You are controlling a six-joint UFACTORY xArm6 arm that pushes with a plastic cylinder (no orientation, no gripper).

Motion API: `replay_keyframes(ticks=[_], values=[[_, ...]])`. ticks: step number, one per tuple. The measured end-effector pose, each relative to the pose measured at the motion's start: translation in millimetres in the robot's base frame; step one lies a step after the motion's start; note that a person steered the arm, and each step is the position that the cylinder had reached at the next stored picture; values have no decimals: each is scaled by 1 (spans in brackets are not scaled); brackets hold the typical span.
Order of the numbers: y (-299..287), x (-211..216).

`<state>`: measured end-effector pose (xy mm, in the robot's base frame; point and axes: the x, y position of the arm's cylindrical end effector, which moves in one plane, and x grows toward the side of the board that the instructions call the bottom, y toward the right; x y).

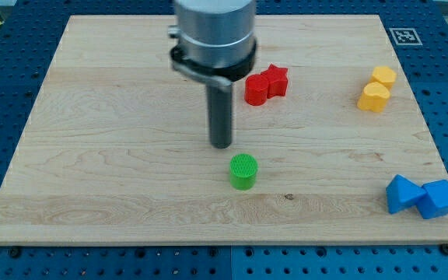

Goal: Move the green circle parallel to the blue triangle

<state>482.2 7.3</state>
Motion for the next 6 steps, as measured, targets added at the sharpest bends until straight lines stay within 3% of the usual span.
replay_keyframes(ticks=[1,3,4,6], values=[[30,8],[22,55],[18,44],[-114,-32]])
